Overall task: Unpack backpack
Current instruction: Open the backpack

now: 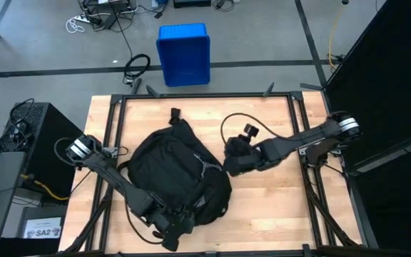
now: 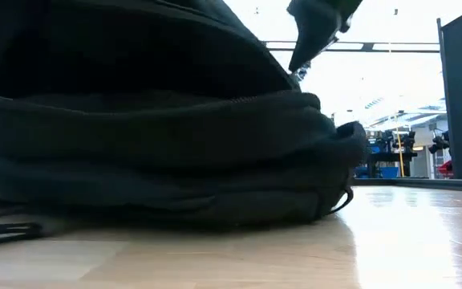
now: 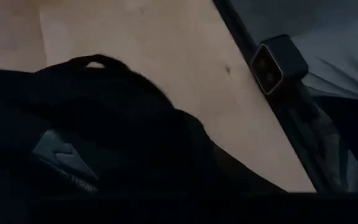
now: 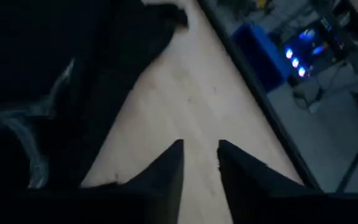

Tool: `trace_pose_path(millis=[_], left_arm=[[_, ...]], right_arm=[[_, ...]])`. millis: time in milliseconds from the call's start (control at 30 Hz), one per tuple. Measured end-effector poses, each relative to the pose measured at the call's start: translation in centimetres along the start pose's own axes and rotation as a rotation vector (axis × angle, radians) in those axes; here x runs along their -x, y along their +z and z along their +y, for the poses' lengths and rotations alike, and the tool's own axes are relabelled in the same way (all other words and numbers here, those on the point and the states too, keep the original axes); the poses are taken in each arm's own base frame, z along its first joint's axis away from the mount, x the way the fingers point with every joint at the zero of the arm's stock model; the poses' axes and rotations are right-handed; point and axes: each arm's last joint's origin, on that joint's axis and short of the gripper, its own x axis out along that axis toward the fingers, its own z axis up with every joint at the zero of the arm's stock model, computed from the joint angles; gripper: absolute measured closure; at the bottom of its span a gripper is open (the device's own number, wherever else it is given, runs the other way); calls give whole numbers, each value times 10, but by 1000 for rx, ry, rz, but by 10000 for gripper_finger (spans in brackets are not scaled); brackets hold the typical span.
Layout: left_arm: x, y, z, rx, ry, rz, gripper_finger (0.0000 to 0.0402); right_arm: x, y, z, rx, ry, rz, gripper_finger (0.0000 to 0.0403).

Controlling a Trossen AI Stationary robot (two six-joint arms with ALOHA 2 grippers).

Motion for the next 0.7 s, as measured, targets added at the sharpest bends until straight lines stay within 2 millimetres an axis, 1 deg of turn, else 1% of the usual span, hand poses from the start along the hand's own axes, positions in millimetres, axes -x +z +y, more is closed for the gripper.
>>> trace_pose_path(millis=[133, 200, 300, 400, 500, 600, 700], left_arm=[[0, 1, 3, 17, 59, -13, 401], [-1, 1, 6, 20, 98, -20, 401], [7, 4, 12, 31, 160, -44, 401], [24, 10, 19, 49, 215, -88, 401], [39, 13, 25, 61, 267, -122, 401], [50, 16, 28, 74, 271, -149, 401], [50, 17, 30, 67, 279, -155, 401]], right_arm=[[22, -2, 14, -31, 110, -59, 244], [28, -2, 31, -33, 194, -84, 224], [35, -9, 67, 7, 302, -121, 207], [38, -22, 100, 57, 340, -146, 208], [31, -35, 126, 72, 303, -166, 224], [24, -42, 143, 58, 282, -192, 246], [7, -44, 154, 46, 272, -186, 269]])
